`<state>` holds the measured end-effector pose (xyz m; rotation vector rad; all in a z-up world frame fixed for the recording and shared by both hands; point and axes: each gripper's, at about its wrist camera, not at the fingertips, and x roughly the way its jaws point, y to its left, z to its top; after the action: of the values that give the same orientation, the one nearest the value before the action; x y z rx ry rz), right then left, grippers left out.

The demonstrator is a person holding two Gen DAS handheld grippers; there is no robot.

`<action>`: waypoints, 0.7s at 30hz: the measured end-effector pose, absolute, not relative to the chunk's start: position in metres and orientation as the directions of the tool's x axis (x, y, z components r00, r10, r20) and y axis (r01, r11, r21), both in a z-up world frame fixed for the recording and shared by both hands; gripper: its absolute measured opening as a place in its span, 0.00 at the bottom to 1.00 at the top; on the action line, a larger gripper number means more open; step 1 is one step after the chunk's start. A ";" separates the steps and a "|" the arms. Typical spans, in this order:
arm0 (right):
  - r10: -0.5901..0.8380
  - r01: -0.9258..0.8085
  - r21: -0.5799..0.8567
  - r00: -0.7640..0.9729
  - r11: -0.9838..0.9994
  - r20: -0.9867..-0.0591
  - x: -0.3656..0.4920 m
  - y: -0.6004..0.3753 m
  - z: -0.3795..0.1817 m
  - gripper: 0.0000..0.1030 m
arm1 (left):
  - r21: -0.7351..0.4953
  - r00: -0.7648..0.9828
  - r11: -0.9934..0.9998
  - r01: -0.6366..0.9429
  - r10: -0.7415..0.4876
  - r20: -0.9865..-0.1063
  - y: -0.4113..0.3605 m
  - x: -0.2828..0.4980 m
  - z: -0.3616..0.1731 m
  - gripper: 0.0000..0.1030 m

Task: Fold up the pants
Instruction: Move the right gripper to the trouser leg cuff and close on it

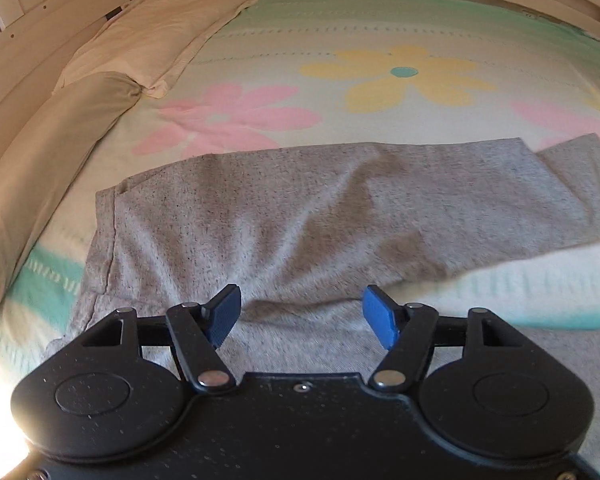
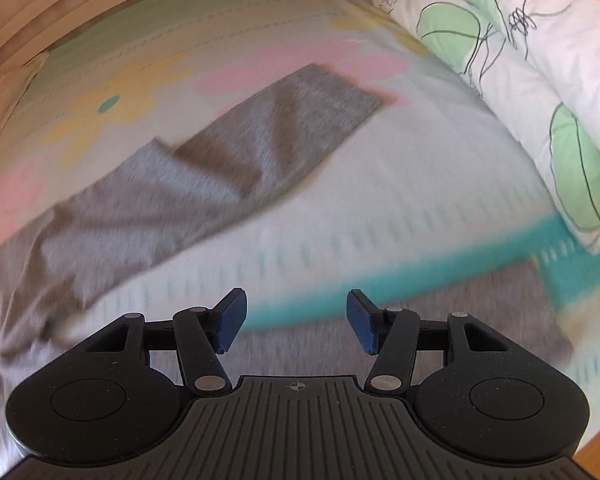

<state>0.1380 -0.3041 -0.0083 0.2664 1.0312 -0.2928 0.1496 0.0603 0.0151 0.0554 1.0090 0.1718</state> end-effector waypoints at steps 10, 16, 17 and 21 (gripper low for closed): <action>-0.190 0.413 0.068 0.551 0.908 -0.812 0.262 -0.327 -0.007 0.53 | 0.054 0.427 0.982 -0.183 0.129 -0.895 0.081 0.179 -0.006 0.67; -0.191 0.433 0.090 0.563 0.897 -0.804 0.321 -0.329 -0.027 0.51 | 0.025 0.437 0.981 -0.192 0.108 -0.893 0.076 0.182 -0.004 0.67; -0.197 0.434 0.082 0.560 0.897 -0.805 0.329 -0.326 -0.031 0.51 | 0.027 0.442 0.982 -0.185 0.107 -0.891 0.074 0.182 -0.003 0.67; -0.210 0.437 0.065 0.553 0.897 -0.807 0.356 -0.316 -0.050 0.50 | 0.033 0.461 0.982 -0.185 0.116 -0.880 0.072 0.182 0.001 0.67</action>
<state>0.3563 -0.3163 -0.0500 0.2721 0.9095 -0.3880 0.1824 0.0719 0.0012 -0.0709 1.0761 0.1853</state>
